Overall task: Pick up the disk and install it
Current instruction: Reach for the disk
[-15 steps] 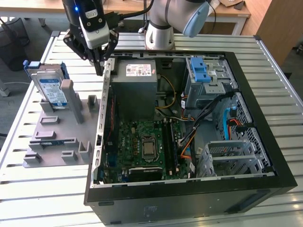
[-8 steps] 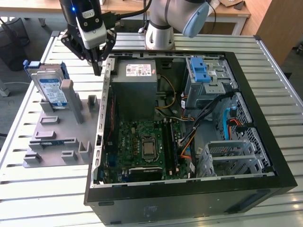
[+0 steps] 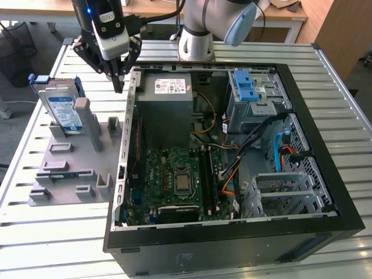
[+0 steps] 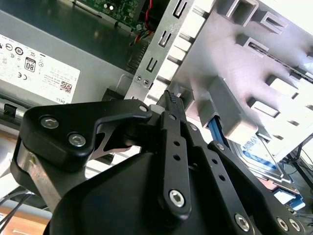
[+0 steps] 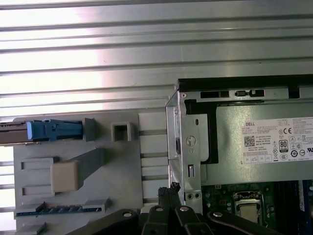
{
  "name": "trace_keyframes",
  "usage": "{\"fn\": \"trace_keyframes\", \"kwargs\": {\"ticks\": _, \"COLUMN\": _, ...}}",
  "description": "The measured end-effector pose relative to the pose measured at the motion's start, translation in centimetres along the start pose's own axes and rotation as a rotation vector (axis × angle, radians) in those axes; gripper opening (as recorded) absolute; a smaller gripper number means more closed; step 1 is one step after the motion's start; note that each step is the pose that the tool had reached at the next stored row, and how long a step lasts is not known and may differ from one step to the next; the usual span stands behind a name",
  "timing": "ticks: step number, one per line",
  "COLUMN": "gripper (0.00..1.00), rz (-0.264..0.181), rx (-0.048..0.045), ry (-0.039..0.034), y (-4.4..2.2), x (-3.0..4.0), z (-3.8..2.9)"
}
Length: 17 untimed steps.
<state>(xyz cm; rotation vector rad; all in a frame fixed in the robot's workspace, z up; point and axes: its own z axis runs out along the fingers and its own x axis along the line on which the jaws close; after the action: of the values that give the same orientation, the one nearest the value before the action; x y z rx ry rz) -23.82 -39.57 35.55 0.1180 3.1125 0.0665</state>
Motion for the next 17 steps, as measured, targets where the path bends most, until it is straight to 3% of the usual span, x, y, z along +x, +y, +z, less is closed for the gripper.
{"fn": "trace_keyframes", "kwargs": {"ticks": 12, "gripper": 0.11, "rz": 0.0, "rx": -0.0001, "ry": 0.0009, "y": 0.53, "x": 0.16, "z": -0.23}}
{"fn": "trace_keyframes", "kwargs": {"ticks": 17, "gripper": 0.11, "rz": 0.0, "rx": 0.0, "ry": 0.0009, "y": 0.74, "x": 0.83, "z": -0.25}}
